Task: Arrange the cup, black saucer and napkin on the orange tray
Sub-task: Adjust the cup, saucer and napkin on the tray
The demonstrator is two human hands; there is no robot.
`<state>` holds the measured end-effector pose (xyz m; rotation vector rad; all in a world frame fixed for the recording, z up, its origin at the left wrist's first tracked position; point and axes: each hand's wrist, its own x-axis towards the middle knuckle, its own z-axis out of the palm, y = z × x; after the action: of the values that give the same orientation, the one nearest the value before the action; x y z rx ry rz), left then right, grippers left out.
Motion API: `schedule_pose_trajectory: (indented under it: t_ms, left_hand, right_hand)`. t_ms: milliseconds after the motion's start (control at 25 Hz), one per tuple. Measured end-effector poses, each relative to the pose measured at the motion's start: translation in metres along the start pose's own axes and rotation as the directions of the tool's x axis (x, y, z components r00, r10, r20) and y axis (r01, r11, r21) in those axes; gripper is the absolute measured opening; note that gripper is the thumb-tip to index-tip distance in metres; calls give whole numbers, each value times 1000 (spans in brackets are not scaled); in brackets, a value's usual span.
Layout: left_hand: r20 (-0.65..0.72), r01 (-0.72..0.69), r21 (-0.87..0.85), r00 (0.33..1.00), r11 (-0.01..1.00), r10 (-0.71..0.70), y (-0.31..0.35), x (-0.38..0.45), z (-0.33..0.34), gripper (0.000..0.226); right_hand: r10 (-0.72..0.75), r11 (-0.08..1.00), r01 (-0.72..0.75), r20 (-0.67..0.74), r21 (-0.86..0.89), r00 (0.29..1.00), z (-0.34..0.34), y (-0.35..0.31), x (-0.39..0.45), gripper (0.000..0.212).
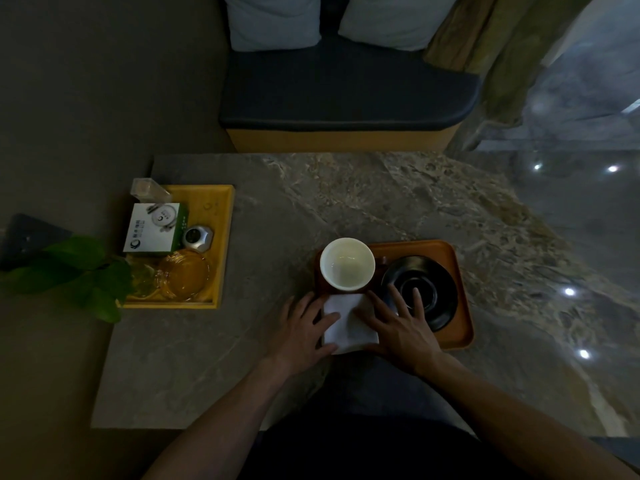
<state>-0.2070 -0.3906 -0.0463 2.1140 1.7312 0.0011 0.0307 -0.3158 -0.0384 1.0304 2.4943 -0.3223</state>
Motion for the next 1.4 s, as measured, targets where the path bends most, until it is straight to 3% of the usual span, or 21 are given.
schedule_pose_trajectory:
  t_ms: [200,1160,1400]
  left_hand:
    - [35,24,30,999,999,-25,-2,1,4,72]
    - [5,-21,19,1000,1000,21,-4,-1,2,75]
    - [129,2,75,992,997,-12,-5,2,0,81]
  right_hand:
    - [-1,1000,1,1,15,1000,0,2,1,78]
    - [-11,1000,11,-6,23,1000,-1,2,1,76]
    - [31,999,-31,-2,32,1000,-4,-3,0,81]
